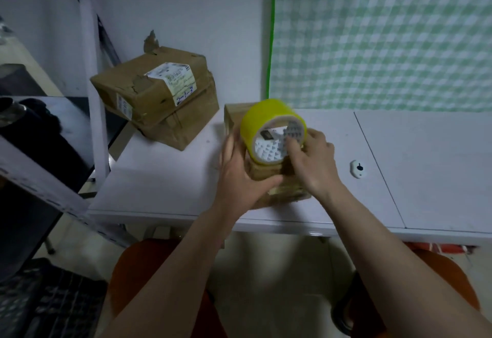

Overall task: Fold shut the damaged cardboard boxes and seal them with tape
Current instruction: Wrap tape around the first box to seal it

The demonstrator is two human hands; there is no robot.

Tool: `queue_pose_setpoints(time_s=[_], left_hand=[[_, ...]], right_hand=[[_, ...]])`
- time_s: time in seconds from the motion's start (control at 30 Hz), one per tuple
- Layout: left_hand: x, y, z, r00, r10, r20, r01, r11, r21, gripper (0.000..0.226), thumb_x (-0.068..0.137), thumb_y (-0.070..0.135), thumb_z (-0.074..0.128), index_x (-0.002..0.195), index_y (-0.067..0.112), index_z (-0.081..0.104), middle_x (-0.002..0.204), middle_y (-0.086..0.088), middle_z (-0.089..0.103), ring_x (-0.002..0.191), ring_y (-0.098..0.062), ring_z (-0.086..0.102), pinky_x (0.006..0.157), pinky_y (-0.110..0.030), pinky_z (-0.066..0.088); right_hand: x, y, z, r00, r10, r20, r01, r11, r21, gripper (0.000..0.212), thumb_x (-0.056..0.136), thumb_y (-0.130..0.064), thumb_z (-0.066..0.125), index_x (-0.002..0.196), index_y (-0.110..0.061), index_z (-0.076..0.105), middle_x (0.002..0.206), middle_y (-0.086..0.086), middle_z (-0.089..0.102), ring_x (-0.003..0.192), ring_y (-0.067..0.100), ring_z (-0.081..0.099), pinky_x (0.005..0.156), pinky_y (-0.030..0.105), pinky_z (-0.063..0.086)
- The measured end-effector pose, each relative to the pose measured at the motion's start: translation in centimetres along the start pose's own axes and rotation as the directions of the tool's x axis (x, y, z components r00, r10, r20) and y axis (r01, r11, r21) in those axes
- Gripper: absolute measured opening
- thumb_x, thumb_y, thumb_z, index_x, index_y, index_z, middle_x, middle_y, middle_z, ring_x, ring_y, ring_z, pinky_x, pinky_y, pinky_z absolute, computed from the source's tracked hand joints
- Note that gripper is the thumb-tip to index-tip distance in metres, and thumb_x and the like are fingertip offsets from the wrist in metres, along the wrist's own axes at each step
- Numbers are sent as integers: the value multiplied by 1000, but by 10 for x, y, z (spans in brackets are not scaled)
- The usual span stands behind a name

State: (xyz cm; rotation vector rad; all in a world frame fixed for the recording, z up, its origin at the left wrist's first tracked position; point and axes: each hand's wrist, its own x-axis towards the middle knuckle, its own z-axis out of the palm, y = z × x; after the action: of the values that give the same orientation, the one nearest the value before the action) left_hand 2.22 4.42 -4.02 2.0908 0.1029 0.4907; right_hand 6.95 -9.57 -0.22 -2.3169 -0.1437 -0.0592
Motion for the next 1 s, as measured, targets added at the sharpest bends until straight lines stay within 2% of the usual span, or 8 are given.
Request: queue_pose_setpoints(time_s=[0.17, 0.33, 0.4, 0.53, 0.63, 0.77, 0.87, 1.0], left_hand=[[-15, -21, 6, 986, -168, -14, 167, 984, -56, 92, 41, 42, 86, 124, 34, 46, 118, 10, 60, 112, -12, 58, 94, -33, 49], [-9, -21, -1, 996, 27, 82, -50, 955, 293, 97, 61, 55, 81, 143, 25, 38, 157, 12, 23, 144, -11, 19, 116, -43, 14], [-10, -20, -2, 994, 29, 109, -63, 946, 317, 93, 65, 57, 78, 143, 26, 38, 158, 17, 12, 146, -6, 9, 117, -43, 8], [-8, -15, -3, 991, 22, 136, -74, 916, 394, 96, 67, 58, 76, 145, 21, 34, 160, 10, 8, 147, -8, 2, 118, -43, 1], [-1, 1, 0, 986, 62, 157, -142, 805, 577, 106, 66, 68, 70, 147, 12, 30, 160, -2, 13, 148, -17, 0, 117, -37, -7], [8, 16, 17, 972, 106, 210, -208, 803, 558, 121, 66, 73, 66, 152, 10, 10, 159, -3, 17, 147, -15, 9, 119, -30, -5], [6, 14, 20, 978, 88, 188, -182, 795, 578, 123, 69, 72, 64, 152, 6, 1, 160, -6, 15, 147, -18, 12, 116, -25, -5], [2, 17, 17, 984, 65, 166, -148, 818, 555, 127, 68, 68, 68, 151, 6, -4, 159, -6, 17, 145, -20, 14, 116, -23, 2]], right_hand=[[-19, 5, 20, 993, -114, -34, 104, 971, -214, 45, 92, -42, 39, 121, -14, 58, 140, 6, 47, 133, 33, 30, 107, 50, 26], [0, 20, -16, 975, -82, -209, 78, 997, -27, 36, 84, -24, 36, 101, -6, 63, 98, 25, 65, 95, 42, 58, 77, 41, 45], [7, 30, -33, 964, 8, -268, 20, 995, 100, 38, 78, -26, 32, 94, -8, 62, 90, 22, 66, 84, 43, 60, 75, 50, 51], [11, 37, -24, 963, 106, -247, -62, 982, 178, 20, 82, -21, 48, 85, -4, 59, 84, 18, 65, 83, 40, 60, 74, 55, 51], [11, 36, -18, 957, 201, -209, -133, 945, 299, 26, 73, -32, 57, 80, -8, 63, 79, 14, 67, 81, 36, 63, 74, 54, 52], [10, 37, -13, 955, 238, -177, -166, 924, 346, 16, 85, -23, 62, 74, -11, 65, 78, 18, 67, 80, 36, 64, 73, 50, 52], [9, 37, -12, 958, 149, -246, -80, 960, 270, 23, 91, -18, 53, 69, -11, 55, 69, 11, 59, 72, 29, 53, 65, 38, 41], [8, 31, -23, 939, -93, -331, 121, 990, 66, 19, 92, -8, 41, 101, -3, 58, 86, 22, 64, 78, 35, 58, 69, 44, 45]])
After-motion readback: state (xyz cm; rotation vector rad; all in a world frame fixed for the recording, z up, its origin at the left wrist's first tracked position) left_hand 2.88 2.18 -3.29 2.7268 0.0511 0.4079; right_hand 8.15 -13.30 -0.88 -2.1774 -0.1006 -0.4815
